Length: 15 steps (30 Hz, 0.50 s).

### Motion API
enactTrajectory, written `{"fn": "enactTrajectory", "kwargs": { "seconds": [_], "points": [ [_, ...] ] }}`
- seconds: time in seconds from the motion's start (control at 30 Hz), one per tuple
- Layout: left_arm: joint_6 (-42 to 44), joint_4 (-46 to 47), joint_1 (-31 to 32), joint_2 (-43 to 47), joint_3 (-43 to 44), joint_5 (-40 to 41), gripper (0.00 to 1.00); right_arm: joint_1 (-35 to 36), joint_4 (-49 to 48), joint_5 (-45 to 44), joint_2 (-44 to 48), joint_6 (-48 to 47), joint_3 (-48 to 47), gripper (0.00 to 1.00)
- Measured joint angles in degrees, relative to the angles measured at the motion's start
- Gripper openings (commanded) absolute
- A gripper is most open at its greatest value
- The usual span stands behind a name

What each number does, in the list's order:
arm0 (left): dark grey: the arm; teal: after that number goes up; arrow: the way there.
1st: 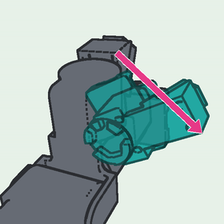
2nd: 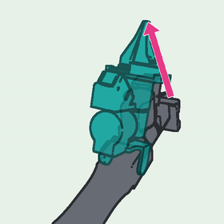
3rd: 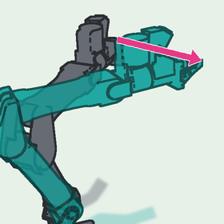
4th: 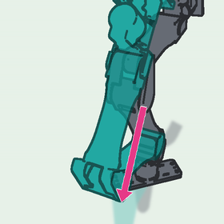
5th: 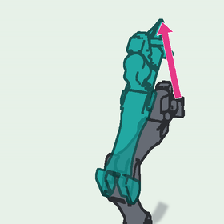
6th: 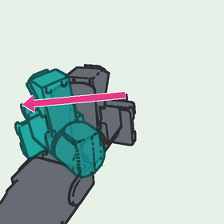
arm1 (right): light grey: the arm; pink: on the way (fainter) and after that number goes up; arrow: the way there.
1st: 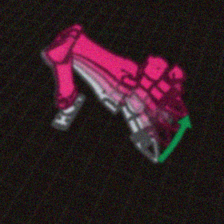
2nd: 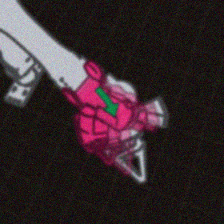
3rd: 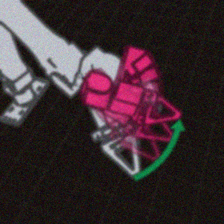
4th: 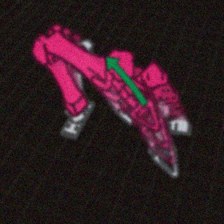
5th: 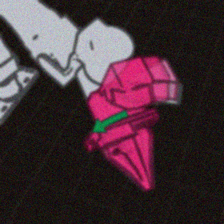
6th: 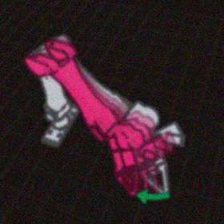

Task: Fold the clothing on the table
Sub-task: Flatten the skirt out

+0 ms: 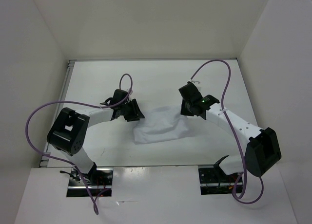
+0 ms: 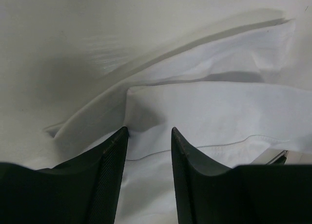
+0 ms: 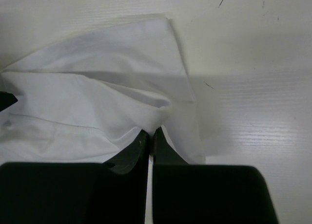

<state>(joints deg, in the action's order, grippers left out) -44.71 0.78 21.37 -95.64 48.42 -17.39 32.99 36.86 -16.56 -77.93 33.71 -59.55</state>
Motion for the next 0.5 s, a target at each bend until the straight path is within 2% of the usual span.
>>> {"fn": "enactTrajectory", "kwargs": {
  "seconds": [0.5],
  "points": [
    [1.0, -1.2, 2.6, -0.5, 0.5, 5.4, 0.46, 0.0, 0.0, 0.8, -0.9, -0.1, 0.0, 0.0]
  ]
}}
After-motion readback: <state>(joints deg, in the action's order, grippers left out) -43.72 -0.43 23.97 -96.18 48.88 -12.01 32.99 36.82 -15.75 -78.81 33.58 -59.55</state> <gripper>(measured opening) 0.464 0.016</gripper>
